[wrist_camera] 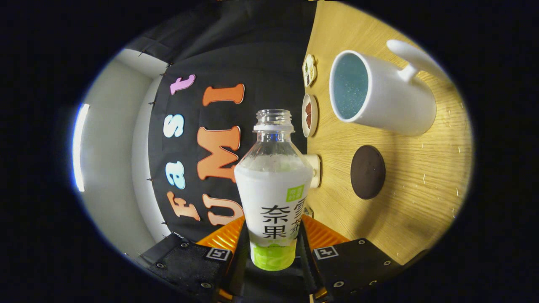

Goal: Take the bottle from table, then pour the juice into the cup, finally place the bottle on the coaster

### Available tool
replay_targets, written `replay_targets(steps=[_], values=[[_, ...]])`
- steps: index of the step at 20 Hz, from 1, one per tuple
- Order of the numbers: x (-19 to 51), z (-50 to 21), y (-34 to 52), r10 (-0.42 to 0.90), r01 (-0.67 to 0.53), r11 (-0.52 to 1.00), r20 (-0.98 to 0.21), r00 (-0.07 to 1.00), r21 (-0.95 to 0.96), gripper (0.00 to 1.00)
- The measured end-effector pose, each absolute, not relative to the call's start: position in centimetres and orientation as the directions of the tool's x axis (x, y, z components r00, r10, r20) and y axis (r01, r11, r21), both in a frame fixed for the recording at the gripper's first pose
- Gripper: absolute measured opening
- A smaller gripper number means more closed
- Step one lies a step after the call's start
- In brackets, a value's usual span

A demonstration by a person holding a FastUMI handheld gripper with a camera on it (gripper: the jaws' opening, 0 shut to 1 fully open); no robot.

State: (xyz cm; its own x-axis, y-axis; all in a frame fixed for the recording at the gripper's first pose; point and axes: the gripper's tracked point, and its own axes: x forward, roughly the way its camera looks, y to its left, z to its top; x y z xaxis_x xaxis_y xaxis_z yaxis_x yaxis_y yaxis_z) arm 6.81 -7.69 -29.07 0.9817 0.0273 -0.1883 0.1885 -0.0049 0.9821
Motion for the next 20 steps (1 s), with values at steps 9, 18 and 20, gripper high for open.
replay_targets(steps=[9, 18, 20], values=[[6.7, -29.1, -8.9, -0.004, 0.189, -0.121, -0.191, 0.982, 0.974, 0.57], [7.4, -28.5, -10.3, -0.034, 0.184, -0.176, -0.193, 0.981, 0.967, 0.57], [7.4, -28.4, -10.6, -0.039, 0.181, -0.185, -0.191, 0.981, 0.966, 0.57]])
